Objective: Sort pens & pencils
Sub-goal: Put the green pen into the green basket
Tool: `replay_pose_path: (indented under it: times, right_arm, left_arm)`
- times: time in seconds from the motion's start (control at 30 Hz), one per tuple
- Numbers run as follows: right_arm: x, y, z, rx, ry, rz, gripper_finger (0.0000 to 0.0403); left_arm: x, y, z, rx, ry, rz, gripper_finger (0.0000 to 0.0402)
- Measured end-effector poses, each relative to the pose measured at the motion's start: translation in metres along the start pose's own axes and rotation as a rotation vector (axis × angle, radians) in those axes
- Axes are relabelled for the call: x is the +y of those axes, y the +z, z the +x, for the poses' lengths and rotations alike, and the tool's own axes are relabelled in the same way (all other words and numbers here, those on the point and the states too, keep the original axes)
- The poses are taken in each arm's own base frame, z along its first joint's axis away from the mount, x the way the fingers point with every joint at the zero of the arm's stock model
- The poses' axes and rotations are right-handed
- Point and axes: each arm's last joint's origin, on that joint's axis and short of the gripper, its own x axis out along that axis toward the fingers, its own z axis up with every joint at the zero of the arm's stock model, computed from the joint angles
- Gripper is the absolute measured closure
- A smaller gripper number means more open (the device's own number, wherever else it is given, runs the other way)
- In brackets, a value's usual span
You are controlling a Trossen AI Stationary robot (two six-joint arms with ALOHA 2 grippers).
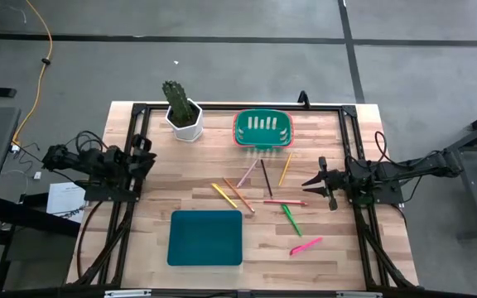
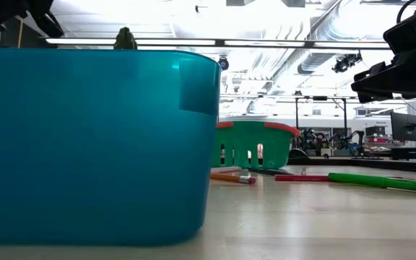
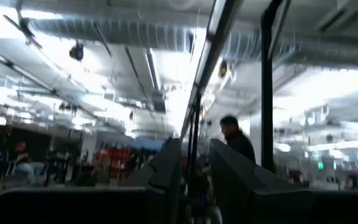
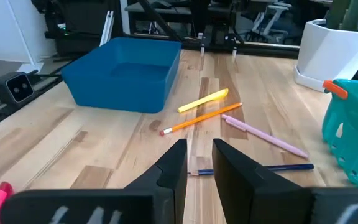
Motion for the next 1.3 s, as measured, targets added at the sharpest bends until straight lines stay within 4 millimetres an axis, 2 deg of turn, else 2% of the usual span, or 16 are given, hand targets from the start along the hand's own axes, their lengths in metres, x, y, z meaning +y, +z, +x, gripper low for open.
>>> replay_pose_path:
  times: [0.23, 0.37, 0.53, 0.73, 0.83, 0.93, 1.03, 1.13, 1.2, 1.3]
  right_arm:
    - [0.0, 0.003, 0.0, -0.033, -0.002, -0.074, 0.0334]
    - [0.0, 0.016, -0.001, -0.172, 0.021, 0.146, 0.0334]
    - [-0.003, 0.044, -0.01, -0.469, 0.076, 0.508, 0.0334]
    - [-0.008, 0.066, -0.027, -0.778, 0.056, 0.626, 0.0334]
    - [-0.01, 0.071, -0.033, -0.882, 0.042, 0.73, 0.0334]
    - [-0.012, 0.079, -0.039, -0.96, 0.015, 0.755, 0.0334]
    - [-0.012, 0.091, -0.044, -0.994, 0.021, 0.732, 0.0334]
    - [-0.012, 0.11, -0.047, -0.964, 0.03, 0.668, 0.0334]
    - [-0.013, 0.127, -0.046, -0.902, 0.011, 0.644, 0.0334]
    - [-0.014, 0.152, -0.038, -0.718, -0.058, 0.602, 0.0334]
  left_arm:
    - [0.001, 0.009, 0.0, -0.092, 0.009, -0.013, 0.033]
    - [0.001, 0.012, -0.001, -0.125, 0.012, -0.028, 0.033]
    - [0.002, 0.019, -0.002, -0.192, 0.022, -0.041, 0.033]
    - [0.003, 0.023, -0.003, -0.23, 0.048, -0.05, 0.033]
    - [0.004, 0.024, -0.003, -0.244, 0.049, -0.053, 0.033]
    - [0.004, 0.025, -0.003, -0.246, 0.049, -0.054, 0.033]
    - [0.003, 0.026, -0.001, -0.221, 0.046, -0.049, 0.033]
    - [0.002, 0.037, 0.008, -0.133, 0.042, -0.023, 0.033]
    - [0.001, 0.045, 0.016, -0.011, 0.066, 0.012, 0.033]
    - [0.0, 0.057, 0.028, 0.185, 0.11, 0.055, 0.033]
